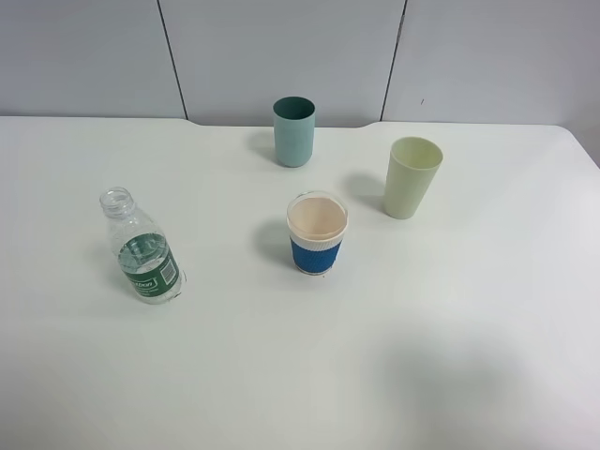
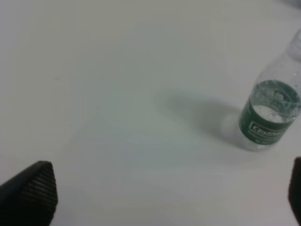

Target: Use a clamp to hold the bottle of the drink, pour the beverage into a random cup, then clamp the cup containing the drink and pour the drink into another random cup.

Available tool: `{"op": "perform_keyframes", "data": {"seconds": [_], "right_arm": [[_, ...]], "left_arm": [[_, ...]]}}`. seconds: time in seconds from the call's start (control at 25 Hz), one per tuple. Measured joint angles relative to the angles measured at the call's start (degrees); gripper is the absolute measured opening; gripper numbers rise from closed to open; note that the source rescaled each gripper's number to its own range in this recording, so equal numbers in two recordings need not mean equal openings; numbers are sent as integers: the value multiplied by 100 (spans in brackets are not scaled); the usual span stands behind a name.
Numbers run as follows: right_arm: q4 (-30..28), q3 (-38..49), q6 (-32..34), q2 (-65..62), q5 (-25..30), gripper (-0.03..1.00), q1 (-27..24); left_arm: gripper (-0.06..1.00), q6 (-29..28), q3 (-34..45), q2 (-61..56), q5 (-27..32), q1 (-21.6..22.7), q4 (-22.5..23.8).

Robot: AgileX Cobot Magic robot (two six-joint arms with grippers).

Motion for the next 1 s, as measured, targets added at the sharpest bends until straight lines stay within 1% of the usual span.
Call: {"op": "perform_keyframes", "data": {"seconds": [0.28,1.0], "right_arm": [[0,0,0,0,0,49,114],[0,0,0,0,0,49,114]], "left_arm": [[100,0,0,0,0,0,0],[100,0,0,0,0,0,0]]}}
